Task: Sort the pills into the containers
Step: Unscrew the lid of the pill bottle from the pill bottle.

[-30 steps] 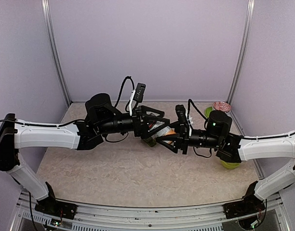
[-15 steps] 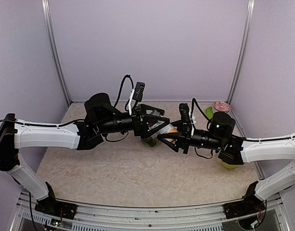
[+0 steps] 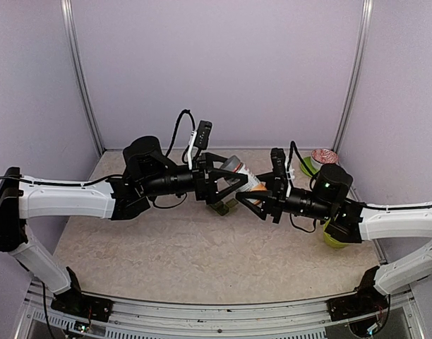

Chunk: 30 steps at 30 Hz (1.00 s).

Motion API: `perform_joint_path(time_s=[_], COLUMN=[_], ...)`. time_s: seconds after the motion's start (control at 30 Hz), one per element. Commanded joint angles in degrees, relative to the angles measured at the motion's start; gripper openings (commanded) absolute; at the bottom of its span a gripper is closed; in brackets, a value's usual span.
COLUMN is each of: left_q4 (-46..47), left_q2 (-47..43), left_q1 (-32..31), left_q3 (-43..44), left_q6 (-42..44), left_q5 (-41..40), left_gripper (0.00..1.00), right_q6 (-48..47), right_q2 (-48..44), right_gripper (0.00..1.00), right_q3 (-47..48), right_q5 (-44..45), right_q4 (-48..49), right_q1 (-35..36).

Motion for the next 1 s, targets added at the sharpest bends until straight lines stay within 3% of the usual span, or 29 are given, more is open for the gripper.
perform_joint_path(time_s=[0.0, 0.4, 0.97], left_q4=[-0.2, -0.6, -0.9], left_q2=[-2.8, -1.2, -2.6], left_q1=[0.5, 0.2, 0.1], left_q3=[-0.8, 1.6, -0.6], left_q6=[0.9, 1.8, 2.4], left_q5=[-1.5, 3.1, 2.8], left_gripper=[0.99, 0.99, 0.99], right_q6=[-1.4, 1.8, 0.8], right_q2=[-0.4, 5.3, -1.4], right_gripper=[0.07, 0.07, 0.05], right_q3=[1.0, 2.0, -2.0], right_q5=[-7.0, -8.8, 3.7], right_q4=[1.9, 5.3, 2.6], right_q1=[0.1, 0.3, -0.9])
